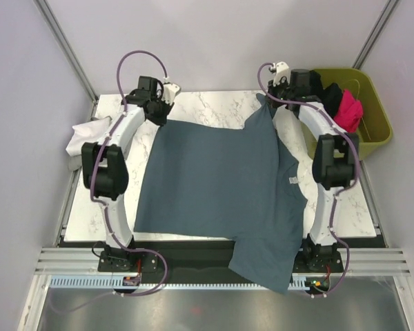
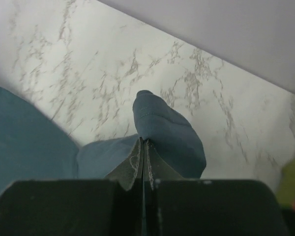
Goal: Fold and stack the t-shirts
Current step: Flatten the tshirt out
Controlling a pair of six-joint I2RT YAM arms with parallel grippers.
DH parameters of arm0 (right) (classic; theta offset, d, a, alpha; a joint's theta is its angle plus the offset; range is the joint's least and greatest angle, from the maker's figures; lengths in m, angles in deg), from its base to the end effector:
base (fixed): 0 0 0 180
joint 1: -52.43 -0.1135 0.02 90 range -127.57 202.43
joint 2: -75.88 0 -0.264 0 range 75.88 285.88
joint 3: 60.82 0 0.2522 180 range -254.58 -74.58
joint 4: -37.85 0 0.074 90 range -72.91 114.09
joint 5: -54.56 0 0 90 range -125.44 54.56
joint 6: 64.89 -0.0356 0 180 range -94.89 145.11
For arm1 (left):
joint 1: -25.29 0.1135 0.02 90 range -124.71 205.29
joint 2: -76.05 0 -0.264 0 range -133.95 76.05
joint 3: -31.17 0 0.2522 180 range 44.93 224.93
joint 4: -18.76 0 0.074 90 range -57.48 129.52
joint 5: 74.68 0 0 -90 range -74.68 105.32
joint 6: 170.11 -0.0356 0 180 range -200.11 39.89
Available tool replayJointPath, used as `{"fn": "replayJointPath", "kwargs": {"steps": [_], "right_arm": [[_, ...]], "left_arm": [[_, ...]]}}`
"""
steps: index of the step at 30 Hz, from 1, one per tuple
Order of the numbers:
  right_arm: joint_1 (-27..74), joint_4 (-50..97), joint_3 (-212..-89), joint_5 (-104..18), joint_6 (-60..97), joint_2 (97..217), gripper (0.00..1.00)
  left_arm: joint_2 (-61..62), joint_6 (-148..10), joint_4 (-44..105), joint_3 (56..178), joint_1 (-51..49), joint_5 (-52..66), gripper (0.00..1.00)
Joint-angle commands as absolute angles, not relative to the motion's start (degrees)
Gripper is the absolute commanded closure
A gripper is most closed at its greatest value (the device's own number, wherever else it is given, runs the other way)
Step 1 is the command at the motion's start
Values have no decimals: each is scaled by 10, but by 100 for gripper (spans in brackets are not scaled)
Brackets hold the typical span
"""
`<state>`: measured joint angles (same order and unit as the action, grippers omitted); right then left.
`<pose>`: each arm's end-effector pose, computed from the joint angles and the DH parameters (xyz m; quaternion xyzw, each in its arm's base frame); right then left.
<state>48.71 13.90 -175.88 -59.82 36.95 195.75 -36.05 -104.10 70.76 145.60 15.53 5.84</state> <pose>0.4941 0.0469 0.2701 -0.2204 0.8189 0.1460 0.5095 0.4345 -0.0807 0.2852 0.2988 0.8869 -0.0344 0.3505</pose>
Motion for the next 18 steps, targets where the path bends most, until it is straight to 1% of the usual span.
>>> {"fn": "replayJointPath", "kwargs": {"steps": [1, 3, 4, 6, 7, 8, 9, 12, 14, 18], "right_arm": [[473, 173, -1907, -583, 365, 2094, 100], [471, 170, -1973, -570, 359, 2149, 100], [469, 168, -2034, -565, 352, 2174, 100], [462, 168, -2086, -546, 351, 2238, 100], [458, 168, -2131, -540, 351, 2255, 100], [457, 169, -2149, -535, 352, 2271, 100], [451, 177, -2160, -516, 354, 2292, 100], [440, 204, -2158, -500, 355, 2305, 100], [435, 208, -2147, -485, 354, 2305, 100], [427, 224, -2118, -466, 350, 2292, 100]], "left_arm": [[-459, -1074, 654, 1552, 175, 94, 98], [-501, -1067, 654, 1586, 183, 107, 98], [-536, -1067, 654, 1604, 186, 111, 98], [-563, -1065, 653, 1647, 194, 119, 98], [-585, -1064, 653, 1659, 197, 121, 98], [-593, -1062, 653, 1679, 198, 124, 98], [-601, -1056, 652, 1686, 201, 128, 98], [-612, -1048, 651, 1701, 205, 129, 98], [-608, -1042, 643, 1695, 208, 151, 98], [-583, -1027, 640, 1676, 220, 151, 98]]}}
